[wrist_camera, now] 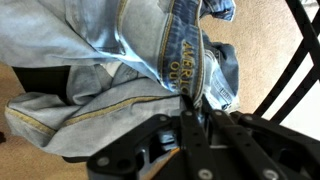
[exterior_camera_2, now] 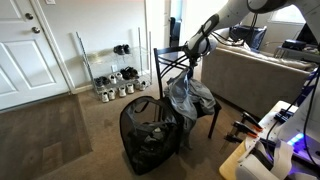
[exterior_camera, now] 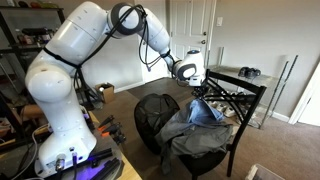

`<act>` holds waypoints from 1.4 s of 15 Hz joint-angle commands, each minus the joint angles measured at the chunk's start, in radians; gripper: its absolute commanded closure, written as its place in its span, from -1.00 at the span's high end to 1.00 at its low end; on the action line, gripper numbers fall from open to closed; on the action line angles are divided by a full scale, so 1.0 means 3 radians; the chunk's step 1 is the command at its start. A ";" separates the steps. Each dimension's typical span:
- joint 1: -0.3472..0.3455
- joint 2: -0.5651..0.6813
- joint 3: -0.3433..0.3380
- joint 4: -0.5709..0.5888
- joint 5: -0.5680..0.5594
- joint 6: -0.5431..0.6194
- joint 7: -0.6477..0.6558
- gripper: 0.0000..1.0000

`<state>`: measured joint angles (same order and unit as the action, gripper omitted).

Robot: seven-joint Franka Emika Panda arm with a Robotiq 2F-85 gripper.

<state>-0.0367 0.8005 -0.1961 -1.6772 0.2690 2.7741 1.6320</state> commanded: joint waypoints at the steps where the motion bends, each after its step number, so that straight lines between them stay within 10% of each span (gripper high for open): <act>1: 0.0021 -0.0027 -0.0012 -0.0033 -0.0004 0.0032 -0.0004 -0.96; 13: 0.0920 -0.1120 -0.0624 -0.1050 -0.0431 0.0692 0.0124 -0.96; 21: 0.2109 -0.1809 -0.1712 -0.1628 -0.1139 0.0890 0.0221 -0.96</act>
<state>0.4595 0.3655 -0.5839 -2.0696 0.0365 2.9887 1.6475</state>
